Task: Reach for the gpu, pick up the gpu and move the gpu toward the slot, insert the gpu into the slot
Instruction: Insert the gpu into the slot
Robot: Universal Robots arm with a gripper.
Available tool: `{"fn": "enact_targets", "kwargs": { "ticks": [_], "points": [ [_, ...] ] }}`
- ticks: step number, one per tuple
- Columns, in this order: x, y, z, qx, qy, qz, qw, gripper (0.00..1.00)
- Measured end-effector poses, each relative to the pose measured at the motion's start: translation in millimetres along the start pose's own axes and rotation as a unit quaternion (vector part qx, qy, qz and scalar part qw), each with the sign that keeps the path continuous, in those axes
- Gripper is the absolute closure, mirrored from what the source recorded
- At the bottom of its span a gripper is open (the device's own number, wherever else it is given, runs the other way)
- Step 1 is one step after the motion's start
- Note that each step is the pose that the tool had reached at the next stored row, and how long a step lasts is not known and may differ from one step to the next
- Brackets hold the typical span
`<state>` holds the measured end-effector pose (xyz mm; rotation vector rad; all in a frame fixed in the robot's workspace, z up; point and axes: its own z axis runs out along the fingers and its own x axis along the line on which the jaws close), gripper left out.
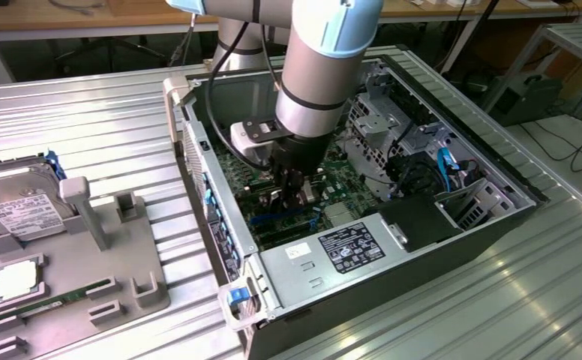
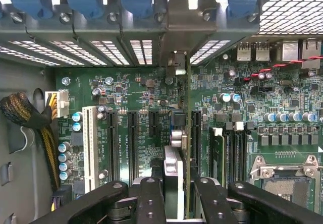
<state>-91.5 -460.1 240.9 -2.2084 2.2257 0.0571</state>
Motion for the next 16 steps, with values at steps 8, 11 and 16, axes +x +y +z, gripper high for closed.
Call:
{"fn": "enact_targets", "kwargs": {
  "ticks": [8,11,16],
  "points": [
    [0.2,0.0,4.6,-0.0031,0.0001,0.0,1.0,0.72],
    [0.1,-0.1,4.8,-0.0031,0.0,0.0,1.0,0.72],
    [0.1,-0.1,4.8,-0.0031,0.0,0.0,1.0,0.72]
  ]
}}
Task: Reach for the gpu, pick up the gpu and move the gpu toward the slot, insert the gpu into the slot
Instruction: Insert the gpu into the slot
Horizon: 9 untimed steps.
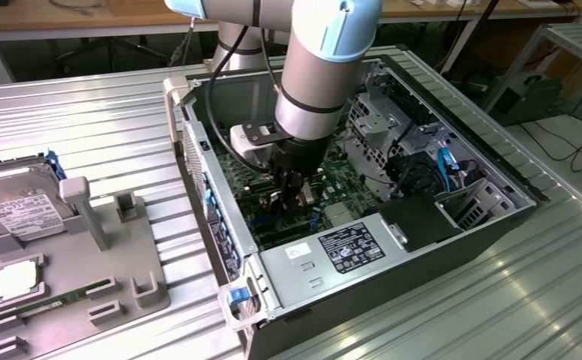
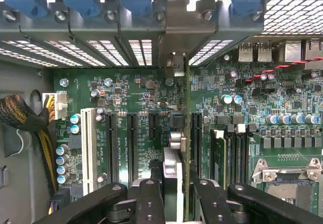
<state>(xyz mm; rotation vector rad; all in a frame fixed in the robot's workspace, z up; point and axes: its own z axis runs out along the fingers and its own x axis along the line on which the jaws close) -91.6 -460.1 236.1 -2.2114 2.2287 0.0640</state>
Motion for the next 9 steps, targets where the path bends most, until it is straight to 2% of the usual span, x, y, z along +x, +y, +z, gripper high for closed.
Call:
{"fn": "enact_targets", "kwargs": {
  "ticks": [2,3,4,7,9],
  "points": [
    [0.0,3.5,0.1,0.0048,-0.0001,0.0,1.0,0.72],
    [-0.2,6.5,0.9,0.0091,-0.0001,0.0,1.0,0.72],
    [-0.2,7.7,0.9,0.0107,-0.0001,0.0,0.9999,0.72],
    [0.0,9.7,6.0,0.011,0.0,0.0,0.9999,0.72],
    [-0.3,9.9,6.1,0.0112,-0.0006,0.0,0.9999,0.71]
  ]
}}
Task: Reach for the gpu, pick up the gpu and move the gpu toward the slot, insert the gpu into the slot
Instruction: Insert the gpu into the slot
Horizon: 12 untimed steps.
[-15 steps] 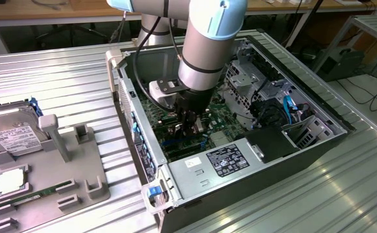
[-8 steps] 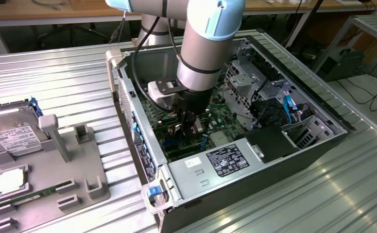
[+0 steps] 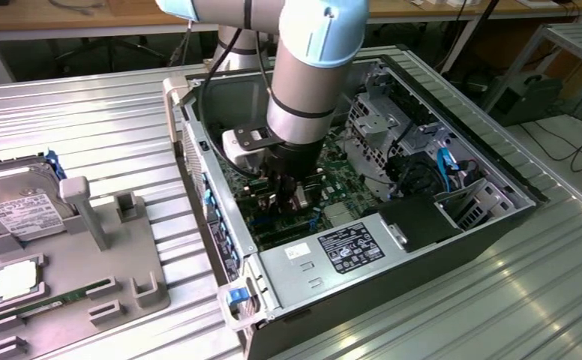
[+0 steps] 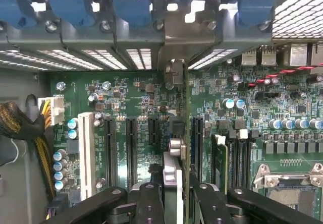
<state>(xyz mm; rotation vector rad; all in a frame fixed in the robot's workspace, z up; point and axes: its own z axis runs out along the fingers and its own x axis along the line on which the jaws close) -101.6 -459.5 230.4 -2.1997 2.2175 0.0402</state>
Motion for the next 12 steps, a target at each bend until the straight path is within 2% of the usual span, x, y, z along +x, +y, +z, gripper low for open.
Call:
{"fn": "enact_targets", "kwargs": {
  "ticks": [1,2,3,4,7,10,11,12],
  "points": [
    [-0.3,-0.1,-13.9,0.0002,0.0005,0.0,1.0,0.65],
    [-0.9,0.0,-29.2,0.0011,0.001,0.0,1.0,0.65],
    [-1.4,0.0,-39.4,0.0014,0.0016,0.0,1.0,0.65],
    [-1.8,0.1,-44.7,0.0015,0.0021,0.0,1.0,0.65],
    [-2.2,0.1,-53.8,0.0018,0.003,0.0,1.0,0.65],
    [-2.3,0.1,-54.0,0.0019,0.0028,0.0,1.0,0.65],
    [-2.3,0.1,-54.0,0.0018,0.0029,0.0,1.0,0.66],
    [-2.3,0.1,-54.0,0.0018,0.0028,0.0,1.0,0.73]
  ]
}}
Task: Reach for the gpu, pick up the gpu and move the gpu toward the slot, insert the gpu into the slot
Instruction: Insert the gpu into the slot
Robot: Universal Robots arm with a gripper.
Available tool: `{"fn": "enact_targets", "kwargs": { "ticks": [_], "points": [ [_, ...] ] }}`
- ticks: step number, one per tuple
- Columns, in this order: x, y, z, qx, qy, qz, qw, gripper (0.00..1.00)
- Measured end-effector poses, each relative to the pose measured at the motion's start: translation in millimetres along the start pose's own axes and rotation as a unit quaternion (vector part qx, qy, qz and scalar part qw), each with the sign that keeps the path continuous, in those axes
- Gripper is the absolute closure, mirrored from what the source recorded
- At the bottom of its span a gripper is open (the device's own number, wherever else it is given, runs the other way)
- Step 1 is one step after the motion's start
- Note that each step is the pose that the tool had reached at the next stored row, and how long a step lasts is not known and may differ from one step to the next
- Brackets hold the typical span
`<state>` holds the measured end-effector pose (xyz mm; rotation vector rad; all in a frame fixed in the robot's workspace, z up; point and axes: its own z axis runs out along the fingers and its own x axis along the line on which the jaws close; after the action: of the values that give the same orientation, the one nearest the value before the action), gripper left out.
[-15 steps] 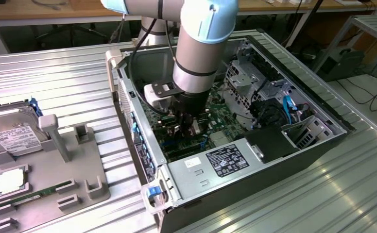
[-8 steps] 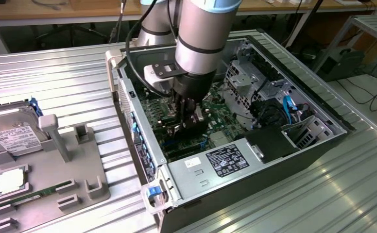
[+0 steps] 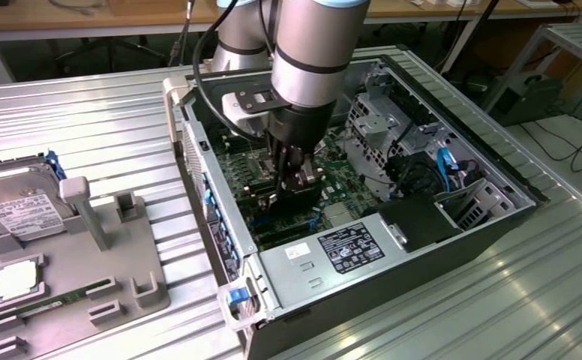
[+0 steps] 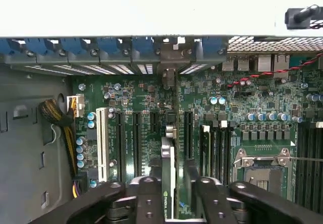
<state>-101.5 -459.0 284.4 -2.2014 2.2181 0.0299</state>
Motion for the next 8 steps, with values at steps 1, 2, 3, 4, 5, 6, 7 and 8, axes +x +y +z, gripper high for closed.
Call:
{"fn": "enact_targets", "kwargs": {
  "ticks": [1,2,3,4,5,6,7,8],
  "points": [
    [0.0,0.0,0.0,0.0,0.0,0.0,1.0,0.8],
    [0.0,0.0,-0.1,-0.0001,0.0001,0.0,1.0,0.8],
    [0.0,0.0,-0.1,0.0,0.0001,0.0,1.0,0.89],
    [0.0,0.0,-0.1,0.0,0.0,0.0,1.0,0.89],
    [0.0,0.0,-0.1,0.0,0.0001,0.0,1.0,0.89],
    [0.0,0.0,-0.1,-0.0001,0.0001,0.0,1.0,0.89],
    [0.0,0.0,-0.1,0.0,0.0001,0.0,1.0,0.89],
    [0.0,0.0,-0.1,0.0,0.0001,0.0,1.0,0.89]
  ]
}}
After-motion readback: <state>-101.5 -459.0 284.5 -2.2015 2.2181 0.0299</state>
